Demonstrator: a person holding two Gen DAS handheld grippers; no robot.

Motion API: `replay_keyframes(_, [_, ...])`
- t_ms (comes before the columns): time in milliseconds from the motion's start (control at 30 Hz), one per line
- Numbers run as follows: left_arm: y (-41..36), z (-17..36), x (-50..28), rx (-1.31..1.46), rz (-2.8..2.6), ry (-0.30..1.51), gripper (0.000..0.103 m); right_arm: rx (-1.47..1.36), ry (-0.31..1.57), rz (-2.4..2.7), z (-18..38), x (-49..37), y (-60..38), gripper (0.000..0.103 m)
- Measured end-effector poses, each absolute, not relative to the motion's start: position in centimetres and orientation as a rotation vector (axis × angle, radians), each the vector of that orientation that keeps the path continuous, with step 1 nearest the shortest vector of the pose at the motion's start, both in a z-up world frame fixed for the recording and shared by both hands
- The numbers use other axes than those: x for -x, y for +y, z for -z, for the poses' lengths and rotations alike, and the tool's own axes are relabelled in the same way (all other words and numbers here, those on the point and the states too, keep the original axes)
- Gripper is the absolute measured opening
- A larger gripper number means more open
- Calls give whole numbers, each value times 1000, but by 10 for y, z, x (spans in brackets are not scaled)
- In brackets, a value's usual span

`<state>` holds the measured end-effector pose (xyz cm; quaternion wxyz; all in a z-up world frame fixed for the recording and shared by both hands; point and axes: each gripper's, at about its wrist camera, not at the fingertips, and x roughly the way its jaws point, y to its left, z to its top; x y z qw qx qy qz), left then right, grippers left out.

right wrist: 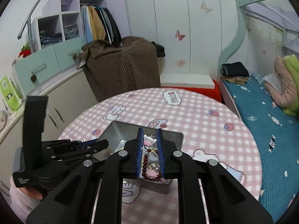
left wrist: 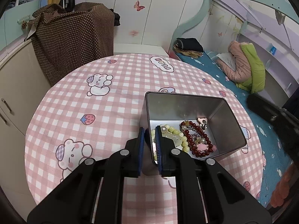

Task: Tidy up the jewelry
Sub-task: 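Carry the pink charm over the box with the right gripper and open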

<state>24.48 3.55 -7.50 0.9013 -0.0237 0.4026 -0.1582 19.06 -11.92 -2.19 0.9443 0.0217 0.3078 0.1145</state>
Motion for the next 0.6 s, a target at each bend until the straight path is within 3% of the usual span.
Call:
replay_keyframes(33, [35, 75, -245, 49, 327, 832, 11, -37, 633, -232, 25, -191, -116, 14])
replay_keyframes(100, [35, 75, -245, 49, 327, 833, 11, -37, 651, -259, 29, -192, -113, 32])
replay_keyframes(133, [35, 75, -245, 49, 328, 833, 11, -43, 649, -255, 29, -192, -113, 59])
replay_keyframes(167, [35, 75, -244, 49, 328, 833, 11, -45, 635, -228, 29, -191, -115, 72])
replay_keyframes(600, [35, 74, -246, 60, 323, 830, 11, -78, 670, -152, 34, -188, -137, 74])
